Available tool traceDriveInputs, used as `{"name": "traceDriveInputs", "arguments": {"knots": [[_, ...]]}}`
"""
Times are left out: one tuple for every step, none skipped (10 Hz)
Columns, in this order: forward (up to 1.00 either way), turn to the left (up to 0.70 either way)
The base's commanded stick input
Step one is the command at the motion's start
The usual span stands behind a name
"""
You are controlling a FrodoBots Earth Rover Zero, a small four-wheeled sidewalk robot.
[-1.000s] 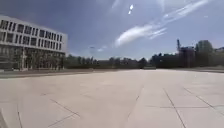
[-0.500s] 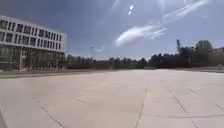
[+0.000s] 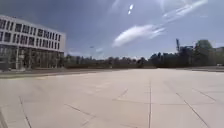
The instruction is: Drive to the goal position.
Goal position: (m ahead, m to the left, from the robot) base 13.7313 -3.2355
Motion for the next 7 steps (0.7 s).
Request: {"name": "traceDriveInputs", "arguments": {"knots": [[0.70, -0.01], [0.70, -0.01], [0.70, -0.01], [0.70, -0.01], [0.70, -0.01], [0.70, -0.01], [0.70, -0.01]]}}
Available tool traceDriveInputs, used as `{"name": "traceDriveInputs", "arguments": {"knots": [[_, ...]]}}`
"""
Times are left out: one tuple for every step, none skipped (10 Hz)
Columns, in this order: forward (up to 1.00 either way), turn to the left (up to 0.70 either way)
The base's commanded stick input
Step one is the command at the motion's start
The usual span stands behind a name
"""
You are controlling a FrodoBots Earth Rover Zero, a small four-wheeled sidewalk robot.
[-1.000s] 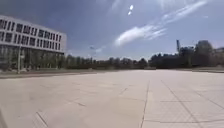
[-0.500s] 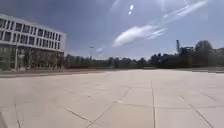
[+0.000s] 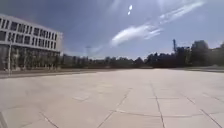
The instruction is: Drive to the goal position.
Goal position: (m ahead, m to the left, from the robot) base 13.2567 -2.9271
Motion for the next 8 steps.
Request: {"name": "traceDriveInputs", "arguments": {"knots": [[0.70, -0.01], [0.70, -0.07], [0.70, -0.23], [0.70, -0.21], [0.70, -0.01], [0.70, -0.01], [0.70, -0.01], [0.70, -0.01]]}}
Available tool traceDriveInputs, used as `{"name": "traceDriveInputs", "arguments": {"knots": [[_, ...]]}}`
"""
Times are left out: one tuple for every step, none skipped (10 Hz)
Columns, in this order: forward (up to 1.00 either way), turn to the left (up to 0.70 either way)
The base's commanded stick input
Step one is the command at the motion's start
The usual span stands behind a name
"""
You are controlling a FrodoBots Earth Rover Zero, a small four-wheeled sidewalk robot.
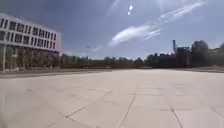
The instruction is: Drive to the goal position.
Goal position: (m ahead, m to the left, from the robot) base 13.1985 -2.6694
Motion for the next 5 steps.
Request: {"name": "traceDriveInputs", "arguments": {"knots": [[0.70, -0.01], [0.70, -0.01], [0.70, -0.01], [0.70, -0.01], [0.70, -0.01]]}}
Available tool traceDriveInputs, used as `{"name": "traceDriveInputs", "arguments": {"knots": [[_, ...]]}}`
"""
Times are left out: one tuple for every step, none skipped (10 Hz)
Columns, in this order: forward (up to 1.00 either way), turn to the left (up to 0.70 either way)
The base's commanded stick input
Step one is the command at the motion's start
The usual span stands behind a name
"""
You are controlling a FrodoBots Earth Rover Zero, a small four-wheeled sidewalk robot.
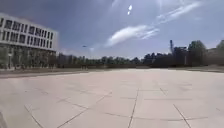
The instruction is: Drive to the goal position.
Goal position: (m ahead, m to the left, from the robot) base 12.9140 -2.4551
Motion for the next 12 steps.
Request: {"name": "traceDriveInputs", "arguments": {"knots": [[0.70, -0.01], [0.70, -0.01], [0.70, -0.01], [0.70, -0.01], [0.70, -0.01], [0.70, -0.01], [0.70, -0.01], [0.70, -0.01], [0.70, -0.01], [0.70, -0.01], [0.70, -0.01], [0.70, -0.01]]}}
